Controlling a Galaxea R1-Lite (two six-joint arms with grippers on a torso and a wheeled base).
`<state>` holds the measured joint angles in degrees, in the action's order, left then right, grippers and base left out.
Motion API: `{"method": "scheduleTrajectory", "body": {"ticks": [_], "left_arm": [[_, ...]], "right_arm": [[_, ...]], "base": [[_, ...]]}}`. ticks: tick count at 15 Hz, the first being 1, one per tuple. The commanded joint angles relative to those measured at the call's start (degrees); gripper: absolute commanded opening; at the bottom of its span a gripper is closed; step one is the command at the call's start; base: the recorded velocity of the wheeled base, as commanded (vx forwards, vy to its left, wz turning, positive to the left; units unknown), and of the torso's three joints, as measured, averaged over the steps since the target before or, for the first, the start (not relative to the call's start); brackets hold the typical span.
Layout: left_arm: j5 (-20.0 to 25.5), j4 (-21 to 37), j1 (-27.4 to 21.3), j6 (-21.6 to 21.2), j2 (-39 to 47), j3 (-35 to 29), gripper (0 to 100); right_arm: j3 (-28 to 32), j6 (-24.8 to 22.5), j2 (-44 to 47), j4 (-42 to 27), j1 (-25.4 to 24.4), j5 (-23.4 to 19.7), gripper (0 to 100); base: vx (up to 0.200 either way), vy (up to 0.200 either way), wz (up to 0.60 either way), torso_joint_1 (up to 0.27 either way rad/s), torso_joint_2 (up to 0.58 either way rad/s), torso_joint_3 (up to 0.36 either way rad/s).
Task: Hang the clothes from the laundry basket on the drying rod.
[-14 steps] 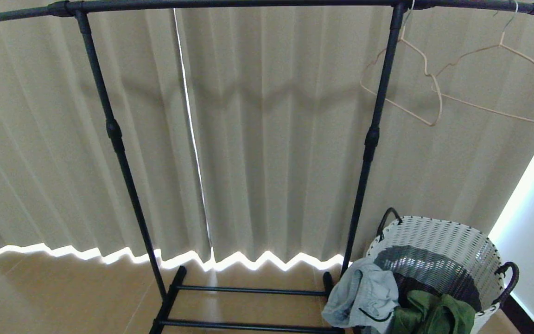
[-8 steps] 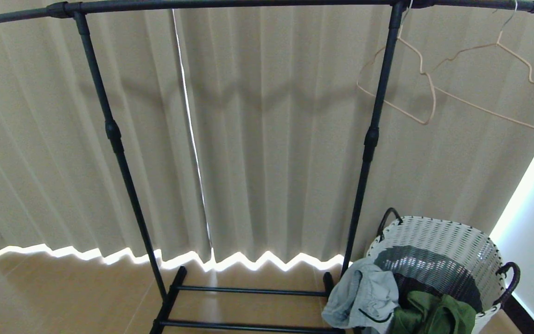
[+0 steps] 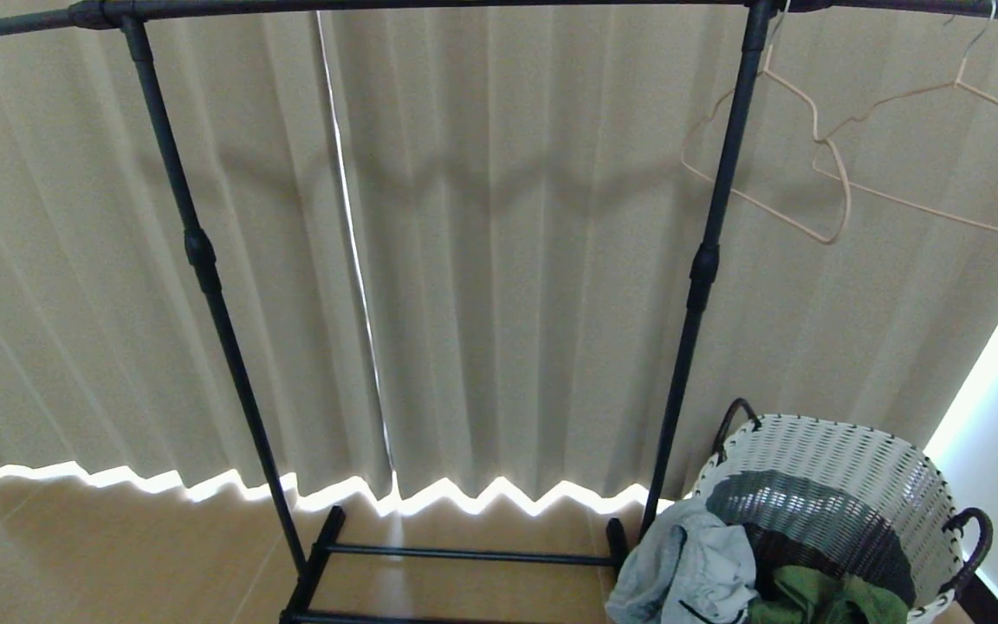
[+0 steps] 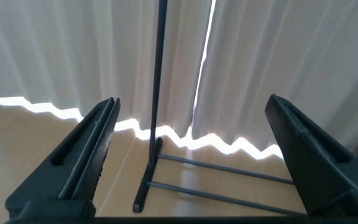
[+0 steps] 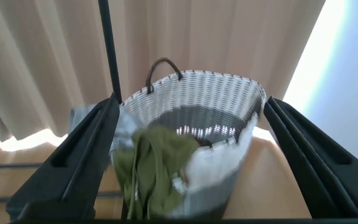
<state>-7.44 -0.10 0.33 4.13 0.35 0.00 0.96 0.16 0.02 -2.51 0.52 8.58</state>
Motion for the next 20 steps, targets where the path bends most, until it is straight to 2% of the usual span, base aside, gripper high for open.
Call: {"method": "scheduleTrajectory", "body": {"ticks": [1, 3, 14, 15, 17, 18, 20], "left_arm": [[0.0, -0.1, 0.0, 0.0, 0.1, 0.0, 100], [0.0, -0.1, 0.0, 0.1, 0.2, 0.0, 100], [0.2, -0.1, 0.0, 0.1, 0.1, 0.0, 100], [0.4, -0.1, 0.0, -0.2, 0.1, 0.0, 100], [0.3, -0.1, 0.0, -0.2, 0.1, 0.0, 100], [0.1, -0.1, 0.0, 0.1, 0.1, 0.0, 100], [0.2, -0.1, 0.0, 0.0, 0.1, 0.0, 100]], "right_arm": [[0.0, 0.0, 0.0, 0.0, 0.0, 0.0, 100], [0.0, 0.0, 0.0, 0.0, 0.0, 0.0, 100], [0.0, -0.9, 0.0, -0.1, 0.0, -0.9, 100], [0.0, -3.8, 0.0, 0.0, 0.0, -4.2, 100], [0.9, -6.7, 0.0, -0.5, -0.1, -6.1, 100], [3.5, -9.6, 0.9, -2.2, -0.5, -7.4, 100], [11.3, -10.1, 7.3, -7.7, -3.0, -7.4, 100]], "base": [[0.2, 0.0, 0.0, 0.007, 0.0, 0.007], [0.2, 0.0, 0.0, 0.002, 0.0, 0.005], [0.0, 0.0, 0.0, 0.0, 0.0, 0.0], [0.0, 0.0, 0.0, 0.0, 0.0, 0.0], [0.0, 0.0, 0.0, 0.0, 0.0, 0.0], [0.0, 0.0, 0.0, 0.0, 0.0, 0.0], [0.0, 0.0, 0.0, 0.0, 0.0, 0.0]]}}
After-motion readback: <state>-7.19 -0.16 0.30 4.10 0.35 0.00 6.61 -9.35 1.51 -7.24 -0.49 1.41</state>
